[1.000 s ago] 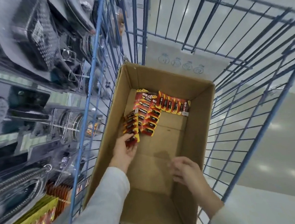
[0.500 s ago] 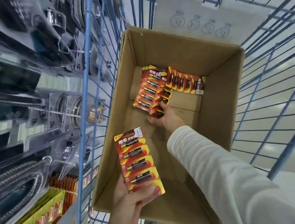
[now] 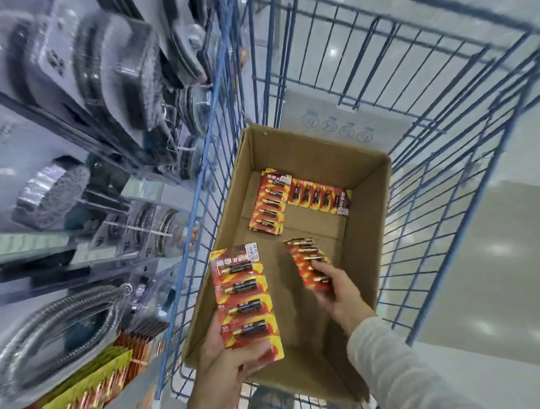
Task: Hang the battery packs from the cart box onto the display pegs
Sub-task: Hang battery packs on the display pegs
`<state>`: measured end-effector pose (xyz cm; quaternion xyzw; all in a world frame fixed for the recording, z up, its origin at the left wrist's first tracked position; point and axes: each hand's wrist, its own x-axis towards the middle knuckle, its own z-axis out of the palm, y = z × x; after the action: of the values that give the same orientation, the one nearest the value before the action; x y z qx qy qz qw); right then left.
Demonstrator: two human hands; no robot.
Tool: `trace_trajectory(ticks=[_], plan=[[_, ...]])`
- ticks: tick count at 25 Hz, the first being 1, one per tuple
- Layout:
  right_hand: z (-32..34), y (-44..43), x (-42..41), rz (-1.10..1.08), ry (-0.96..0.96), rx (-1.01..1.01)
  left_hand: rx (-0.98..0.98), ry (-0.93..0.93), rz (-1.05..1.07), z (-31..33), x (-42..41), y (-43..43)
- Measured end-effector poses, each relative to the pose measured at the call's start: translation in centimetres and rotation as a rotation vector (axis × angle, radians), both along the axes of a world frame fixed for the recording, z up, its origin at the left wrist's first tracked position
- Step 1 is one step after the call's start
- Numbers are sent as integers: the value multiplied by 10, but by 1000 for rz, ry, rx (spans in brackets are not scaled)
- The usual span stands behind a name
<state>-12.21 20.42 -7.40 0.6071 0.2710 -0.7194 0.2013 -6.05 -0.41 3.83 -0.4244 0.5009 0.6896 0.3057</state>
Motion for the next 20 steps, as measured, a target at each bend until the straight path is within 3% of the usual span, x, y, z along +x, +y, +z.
trace_trajectory(ticks=[10, 20], plan=[[185, 28, 69, 402, 594, -92, -59, 313, 367, 125, 67, 25], [318, 30, 123, 878, 903, -241, -195, 513, 804, 228, 208, 51]])
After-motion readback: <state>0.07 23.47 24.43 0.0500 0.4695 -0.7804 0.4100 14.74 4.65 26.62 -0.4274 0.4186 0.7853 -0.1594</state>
